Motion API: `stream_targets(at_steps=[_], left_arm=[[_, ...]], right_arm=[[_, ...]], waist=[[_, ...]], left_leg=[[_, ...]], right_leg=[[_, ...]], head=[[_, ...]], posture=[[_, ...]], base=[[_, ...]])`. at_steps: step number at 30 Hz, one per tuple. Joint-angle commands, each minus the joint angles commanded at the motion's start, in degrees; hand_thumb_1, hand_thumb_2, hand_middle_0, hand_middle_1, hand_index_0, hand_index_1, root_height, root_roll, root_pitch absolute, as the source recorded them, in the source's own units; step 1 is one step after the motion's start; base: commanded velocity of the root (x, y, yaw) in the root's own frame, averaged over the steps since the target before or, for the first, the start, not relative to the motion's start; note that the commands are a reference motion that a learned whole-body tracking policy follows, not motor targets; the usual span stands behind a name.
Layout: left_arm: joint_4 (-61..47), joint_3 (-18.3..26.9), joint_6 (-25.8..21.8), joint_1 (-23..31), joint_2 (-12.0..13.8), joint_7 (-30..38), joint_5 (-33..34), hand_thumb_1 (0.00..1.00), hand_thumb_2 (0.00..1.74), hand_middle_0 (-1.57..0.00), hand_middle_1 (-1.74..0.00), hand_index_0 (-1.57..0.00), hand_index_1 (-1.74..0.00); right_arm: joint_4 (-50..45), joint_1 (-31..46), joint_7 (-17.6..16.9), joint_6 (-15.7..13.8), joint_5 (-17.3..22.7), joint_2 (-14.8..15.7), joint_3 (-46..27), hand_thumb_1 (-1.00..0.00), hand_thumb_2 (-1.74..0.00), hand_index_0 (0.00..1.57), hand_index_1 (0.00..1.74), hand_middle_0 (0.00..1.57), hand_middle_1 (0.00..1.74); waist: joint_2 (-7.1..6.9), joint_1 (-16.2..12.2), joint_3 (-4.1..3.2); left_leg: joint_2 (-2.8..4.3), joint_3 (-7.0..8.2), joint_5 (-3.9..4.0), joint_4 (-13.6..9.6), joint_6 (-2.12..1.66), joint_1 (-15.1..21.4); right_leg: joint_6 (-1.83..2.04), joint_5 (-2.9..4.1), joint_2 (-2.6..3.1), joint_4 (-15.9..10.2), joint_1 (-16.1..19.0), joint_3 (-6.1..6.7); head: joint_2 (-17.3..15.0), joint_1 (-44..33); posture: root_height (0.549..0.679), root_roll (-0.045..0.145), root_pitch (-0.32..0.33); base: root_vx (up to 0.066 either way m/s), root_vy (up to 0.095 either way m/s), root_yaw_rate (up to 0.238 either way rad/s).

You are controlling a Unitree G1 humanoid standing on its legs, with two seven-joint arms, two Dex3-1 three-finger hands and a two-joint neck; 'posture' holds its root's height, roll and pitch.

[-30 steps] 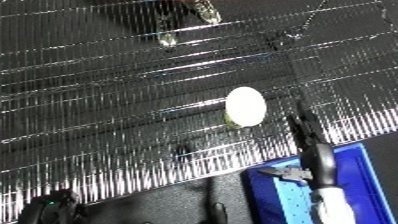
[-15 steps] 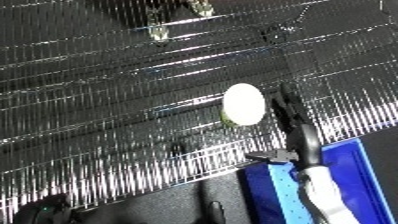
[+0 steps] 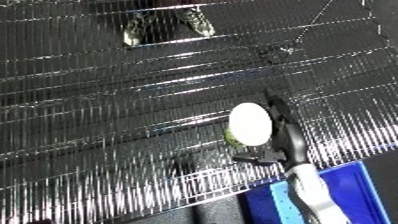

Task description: Pick up the object and place it into the box

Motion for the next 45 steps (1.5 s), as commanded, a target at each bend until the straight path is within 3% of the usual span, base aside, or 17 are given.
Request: stream_targets(at_steps=[11,18,23,31,39,45], left_arm=[[-0.9,-1.6,-0.3,-0.6,0.3,1.0,-1.4,1.00,1.74,-1.57,-1.74,-1.57,-1.74],[-1.6,-1.5,-0.7,-0.5,0.5,0.6,-1.9,1.00,1.74,-1.57,-1.74,-1.57,-1.74],[-1.7,-1.2,-1.2,-0.1,0.5,-0.1,-1.8,1.00,1.74,-1.57,-1.74,-1.57,-1.74],[-2.5,0.4,-2.4,2.2,0.0,-1.3,-0.7,1.00,1.74,-1.57,-1.74,-1.57,-1.74],[-3.1,2.1,-2.9,3.6,-0.6,-2.1,0.1,1.00,1.74,-1.57,-1.74,-1.57,-1.74],[-3.6,3.3,-3.6,5.2,-1.4,-2.6,0.3,1.00,1.74,-1.57,-1.74,-1.57,-1.74]], right_arm=[[3.9,-5.1,-0.7,0.1,-0.6,-2.3,1.7,-0.75,-1.30,1.18,1.30,1.18,1.30],[4.0,-5.5,-2.2,0.4,-0.8,-2.9,2.0,-0.75,-1.30,1.18,1.30,1.18,1.30],[2.1,-4.7,-3.4,-0.5,-1.9,-2.8,1.3,-0.75,-1.30,1.18,1.30,1.18,1.30],[-9.7,1.0,-8.0,-0.2,-5.7,-2.3,-2.7,-0.75,-1.30,1.18,1.30,1.18,1.30],[-19.9,9.4,-11.4,0.6,-10.6,-1.9,-7.2,-0.75,-1.30,1.18,1.30,1.18,1.30],[-23.9,15.9,-12.8,0.5,-11.8,-3.3,-11.4,-0.75,-1.30,1.18,1.30,1.18,1.30]], waist=[[0.89,0.8,0.00],[0.82,0.9,0.00],[0.42,0.5,0.00],[-0.51,-1.6,0.00],[-1.53,-5.1,0.00],[-1.51,-7.7,0.00]], left_leg=[[-0.45,-0.16,0.58,-0.3,0.22,-2.2],[-0.53,-0.16,1.14,-1.7,0.29,-1.7],[-0.35,-0.12,1.67,-3.8,0.12,0.3],[0.04,0.95,1.88,-7.1,-0.08,5.2],[1.36,2.27,1.86,-9.3,-0.61,10.2],[2.36,4.06,2.04,-10.9,-1.16,13.4]], right_leg=[[-0.12,0.05,-0.01,1.0,-2.6,-0.33],[-0.21,0.27,0.36,0.0,-2.4,-0.42],[-0.03,0.67,0.60,-2.1,-0.5,-0.50],[0.34,1.26,1.45,-5.9,3.8,0.01],[0.69,1.87,2.31,-9.7,8.4,1.45],[0.71,2.33,2.08,-12.2,11.2,2.45]], head=[[2.8,1.4],[3.4,2.5],[4.2,2.7],[4.4,1.2],[2.8,3.4],[2.5,8.6]], posture=[[0.627,0.044,0.104],[0.629,0.042,0.111],[0.634,0.041,0.105],[0.642,0.041,0.079],[0.650,0.044,0.044],[0.655,0.052,0.027]], base=[[-0.033,0.012,0.045],[-0.047,0.007,-0.007],[-0.038,-0.007,-0.027],[-0.041,0.000,-0.121],[-0.040,0.015,-0.220],[-0.051,0.039,-0.228]])
